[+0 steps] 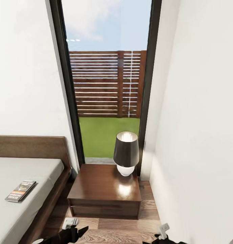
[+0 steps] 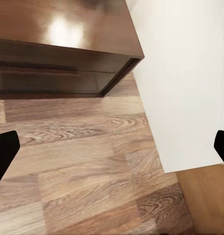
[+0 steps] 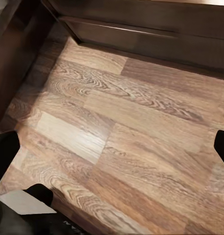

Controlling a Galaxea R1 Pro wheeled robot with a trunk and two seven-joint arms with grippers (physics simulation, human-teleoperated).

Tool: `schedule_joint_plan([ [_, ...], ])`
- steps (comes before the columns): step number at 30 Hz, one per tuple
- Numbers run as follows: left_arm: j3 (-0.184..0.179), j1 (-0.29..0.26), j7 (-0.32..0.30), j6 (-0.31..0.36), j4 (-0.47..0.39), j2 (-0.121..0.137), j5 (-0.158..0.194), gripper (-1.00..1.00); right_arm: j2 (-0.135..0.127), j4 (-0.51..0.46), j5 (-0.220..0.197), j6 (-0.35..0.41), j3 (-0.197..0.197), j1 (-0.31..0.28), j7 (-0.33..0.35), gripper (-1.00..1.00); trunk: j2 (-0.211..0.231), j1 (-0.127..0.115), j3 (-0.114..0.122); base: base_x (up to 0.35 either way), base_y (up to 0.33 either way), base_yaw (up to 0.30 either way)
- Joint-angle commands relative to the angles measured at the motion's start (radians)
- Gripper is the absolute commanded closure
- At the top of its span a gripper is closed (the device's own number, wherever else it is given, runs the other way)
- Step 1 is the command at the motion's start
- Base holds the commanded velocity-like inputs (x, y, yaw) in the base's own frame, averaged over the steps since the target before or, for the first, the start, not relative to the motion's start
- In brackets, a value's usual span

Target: In the bedroom, move the book from the bed onto either nightstand, and place the two sandals side by side next to the bed.

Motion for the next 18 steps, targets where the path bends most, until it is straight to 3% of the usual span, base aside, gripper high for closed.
schedule_joint_plan([
  [1,0.004,-0.001,-0.008,-0.004,0.001,0.002,-0.004,-1.0,-0.006,0.004,0.009,-0.007,-0.009,-0.002,0.026,-1.0,-0.001,0.0,-0.001,0.0,0.0,0.0],
  [4,0.004,-0.001,-0.02,-0.004,0.001,0.006,-0.003,-1.0,-0.017,0.004,0.009,-0.006,-0.009,-0.002,0.1,-1.0,-0.001,0.0,-0.001,0.0,0.0,0.0],
  [7,0.003,-0.001,-0.023,-0.005,0.001,0.007,-0.004,-1.0,-0.021,0.003,0.009,-0.006,-0.009,-0.002,0.121,-1.0,-0.001,0.0,-0.001,0.0,0.0,0.0],
  [11,0.003,-0.001,-0.024,-0.005,0.001,0.008,-0.004,-1.0,-0.023,0.003,0.009,-0.006,-0.008,-0.002,0.132,-1.0,-0.001,0.0,-0.001,0.0,0.017,0.0],
  [18,0.003,-0.001,-0.019,-0.005,0.001,0.008,-0.003,-1.0,-0.022,0.003,0.009,-0.006,-0.008,-0.002,0.129,-1.0,-0.001,0.0,-0.001,0.044,0.186,0.0],
])
